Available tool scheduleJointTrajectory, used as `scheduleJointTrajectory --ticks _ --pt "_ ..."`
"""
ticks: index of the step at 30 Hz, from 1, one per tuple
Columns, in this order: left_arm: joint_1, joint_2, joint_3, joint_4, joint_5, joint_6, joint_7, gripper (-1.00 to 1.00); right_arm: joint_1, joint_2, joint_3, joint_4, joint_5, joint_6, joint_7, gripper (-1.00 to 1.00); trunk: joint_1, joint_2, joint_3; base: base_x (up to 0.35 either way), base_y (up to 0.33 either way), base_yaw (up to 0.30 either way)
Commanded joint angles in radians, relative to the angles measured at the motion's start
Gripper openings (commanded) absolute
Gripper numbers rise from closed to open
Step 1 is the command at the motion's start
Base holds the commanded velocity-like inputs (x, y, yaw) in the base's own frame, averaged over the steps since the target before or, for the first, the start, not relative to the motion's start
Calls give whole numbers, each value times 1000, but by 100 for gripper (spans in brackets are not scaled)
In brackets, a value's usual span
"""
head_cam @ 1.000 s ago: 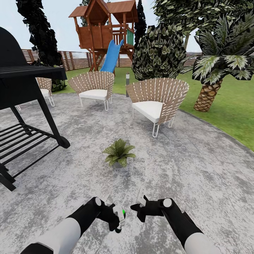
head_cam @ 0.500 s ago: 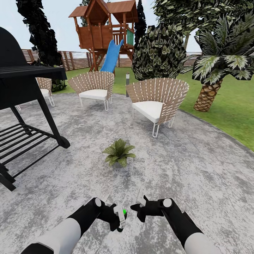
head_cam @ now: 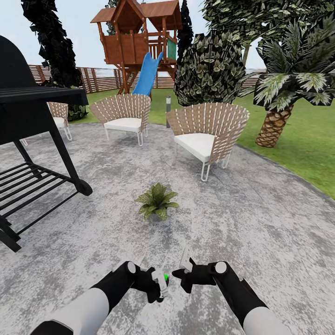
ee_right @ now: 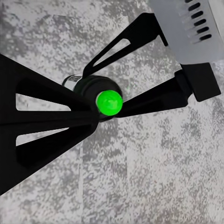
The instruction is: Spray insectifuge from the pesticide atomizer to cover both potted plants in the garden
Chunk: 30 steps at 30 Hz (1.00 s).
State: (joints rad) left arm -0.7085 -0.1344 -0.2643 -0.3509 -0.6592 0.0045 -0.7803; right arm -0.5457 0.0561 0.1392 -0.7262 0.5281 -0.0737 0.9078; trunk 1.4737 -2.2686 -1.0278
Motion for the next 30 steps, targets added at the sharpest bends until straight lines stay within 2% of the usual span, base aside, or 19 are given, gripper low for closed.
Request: scheduleJointTrajectory --ticks 1,15,20,30 --pt "0 -1 0 -2 -6 0 -4 -100 0 0 -1 -1 10 -8 2 -100 0 0 -1 0 0 0" --pt "0 -9 0 -3 -4 0 -5 -100 0 0 -1 -1 11 -8 1 -100 0 0 -1 0 0 0" --pt "0 -9 0 -3 31 -3 -8 -100 0 -1 -1 0 11 -8 2 -100 0 0 -1 0 0 0" --pt "0 -13 0 -2 38 -19 -14 -100 0 -1 -1 1 12 -8 1 -100 0 0 -1 0 0 0"
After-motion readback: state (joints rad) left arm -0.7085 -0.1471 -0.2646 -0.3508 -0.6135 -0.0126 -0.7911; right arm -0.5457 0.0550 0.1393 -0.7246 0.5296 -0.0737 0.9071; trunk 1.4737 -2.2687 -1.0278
